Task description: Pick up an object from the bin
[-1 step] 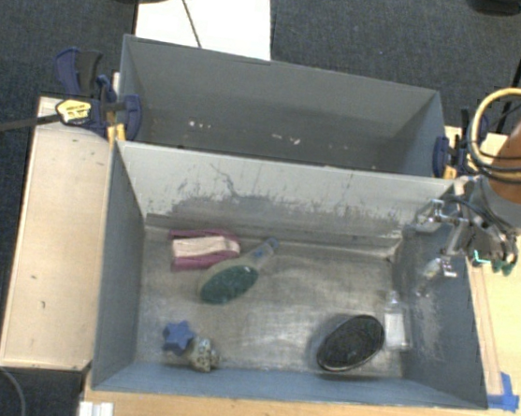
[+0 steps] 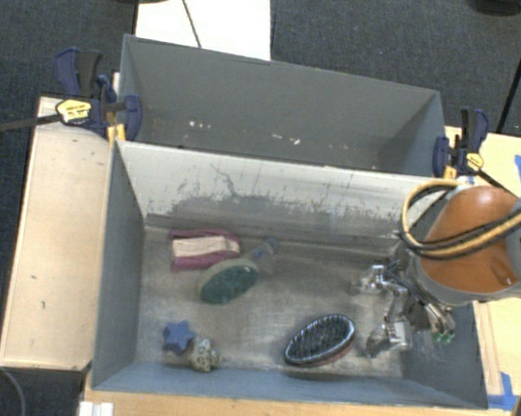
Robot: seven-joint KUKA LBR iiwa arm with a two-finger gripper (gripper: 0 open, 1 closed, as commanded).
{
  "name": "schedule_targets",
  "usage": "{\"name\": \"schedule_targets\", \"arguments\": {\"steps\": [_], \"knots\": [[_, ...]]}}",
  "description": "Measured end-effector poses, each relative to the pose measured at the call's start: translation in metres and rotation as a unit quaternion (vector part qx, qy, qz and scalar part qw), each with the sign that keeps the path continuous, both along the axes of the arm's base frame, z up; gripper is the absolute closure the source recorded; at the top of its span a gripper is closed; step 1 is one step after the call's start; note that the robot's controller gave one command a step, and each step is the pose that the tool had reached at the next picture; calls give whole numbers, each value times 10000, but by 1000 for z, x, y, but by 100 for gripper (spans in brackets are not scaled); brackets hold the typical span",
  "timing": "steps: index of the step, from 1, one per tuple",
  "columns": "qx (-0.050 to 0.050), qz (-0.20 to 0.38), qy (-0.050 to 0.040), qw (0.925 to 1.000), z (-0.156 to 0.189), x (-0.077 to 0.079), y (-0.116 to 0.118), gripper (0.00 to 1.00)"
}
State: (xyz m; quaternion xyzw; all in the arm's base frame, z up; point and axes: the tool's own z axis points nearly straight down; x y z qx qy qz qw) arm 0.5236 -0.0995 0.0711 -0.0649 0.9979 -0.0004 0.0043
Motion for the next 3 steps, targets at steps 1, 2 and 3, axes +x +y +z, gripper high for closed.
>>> {"name": "schedule_targets", "arguments": {"steps": [1,2,3], "knots": [[28,-380,40,9993,24,-31,107,0],[-4,887,-83,9960,3,-40,91,0],[15,938,-9,9956,1,-30,172,0]]}}
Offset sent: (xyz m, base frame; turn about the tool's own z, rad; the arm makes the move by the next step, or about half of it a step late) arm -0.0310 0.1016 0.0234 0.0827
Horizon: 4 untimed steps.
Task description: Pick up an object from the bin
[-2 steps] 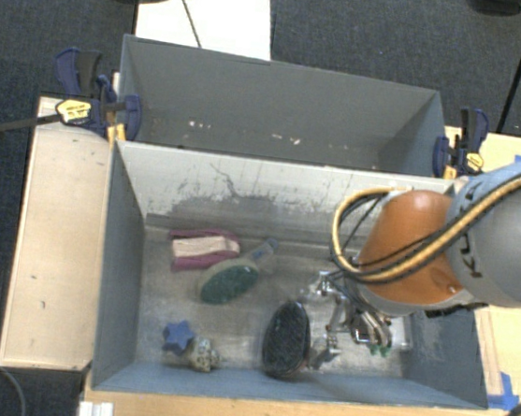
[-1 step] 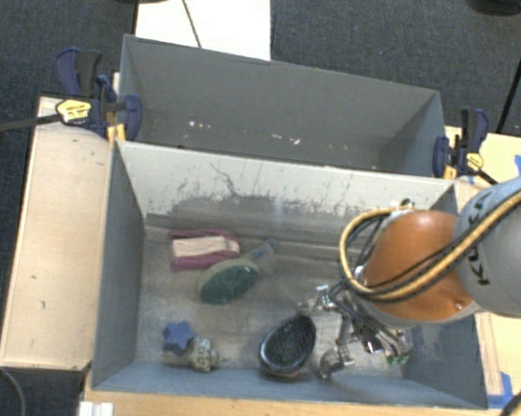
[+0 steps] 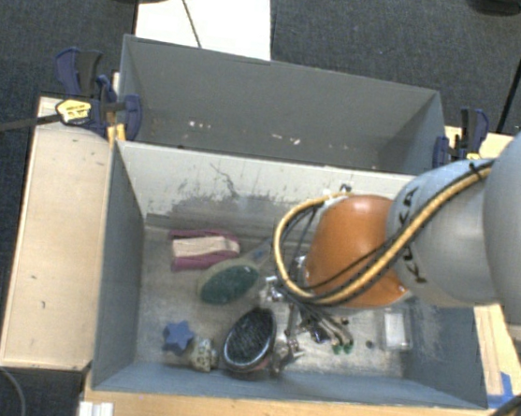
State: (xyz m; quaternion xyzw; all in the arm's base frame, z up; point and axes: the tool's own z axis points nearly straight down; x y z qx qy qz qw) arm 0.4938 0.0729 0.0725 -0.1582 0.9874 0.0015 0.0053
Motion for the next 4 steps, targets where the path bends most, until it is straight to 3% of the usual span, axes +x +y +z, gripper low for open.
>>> {"name": "schedule_targets", "arguments": {"steps": [1,2,3,4], "knots": [[-19,1464,20,9892,0,3,54,0],[-22,1474,4,9891,1,4,53,100],[-37,2130,-2,9770,173,2,25,100],[-22,2533,-9,9674,220,29,76,100]]}}
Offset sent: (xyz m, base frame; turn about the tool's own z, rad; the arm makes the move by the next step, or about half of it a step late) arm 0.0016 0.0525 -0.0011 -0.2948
